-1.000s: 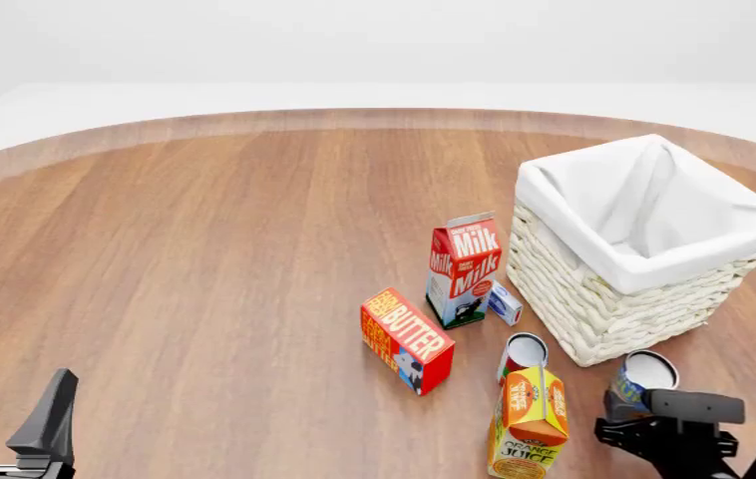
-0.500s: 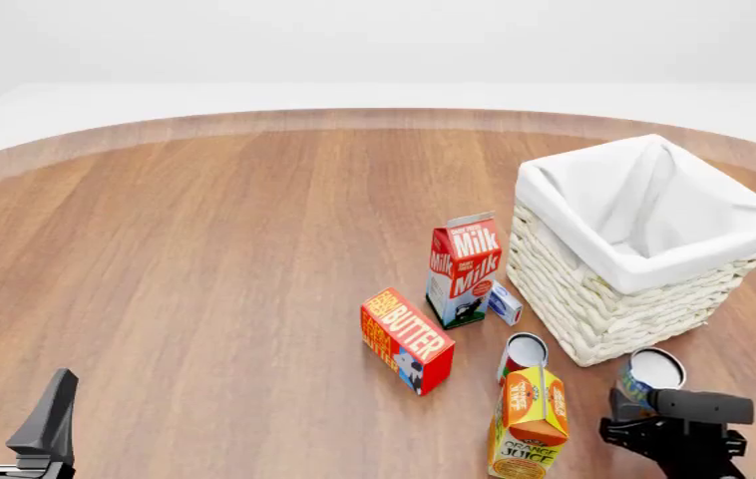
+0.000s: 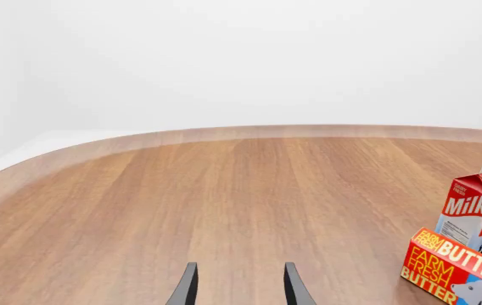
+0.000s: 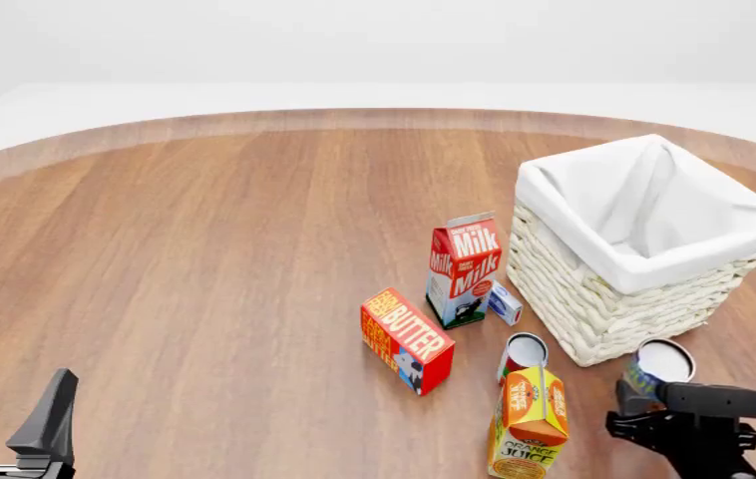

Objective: Pick up the alphabet soup, and put it in the basket.

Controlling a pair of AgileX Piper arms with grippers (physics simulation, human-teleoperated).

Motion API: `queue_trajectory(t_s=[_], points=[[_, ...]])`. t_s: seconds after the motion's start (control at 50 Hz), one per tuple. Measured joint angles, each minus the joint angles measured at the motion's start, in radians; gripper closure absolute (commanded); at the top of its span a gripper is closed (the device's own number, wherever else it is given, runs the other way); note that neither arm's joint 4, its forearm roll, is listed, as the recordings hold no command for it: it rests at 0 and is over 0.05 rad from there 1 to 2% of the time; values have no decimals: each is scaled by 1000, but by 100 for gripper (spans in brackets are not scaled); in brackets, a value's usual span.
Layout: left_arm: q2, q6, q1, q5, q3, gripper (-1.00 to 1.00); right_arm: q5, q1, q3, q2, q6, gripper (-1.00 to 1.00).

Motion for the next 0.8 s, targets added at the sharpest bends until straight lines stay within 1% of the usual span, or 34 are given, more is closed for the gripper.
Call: queue_trajectory(t_s=[0.18, 0.42, 0.8], points=[[0, 0, 0, 0, 0, -100, 70, 5, 0, -82, -5, 100], [0, 0, 0, 0, 0, -100, 190, 9, 0, -224, -12, 100], [0, 0, 0, 0, 0, -100, 499, 14, 0, -582, -22, 100]])
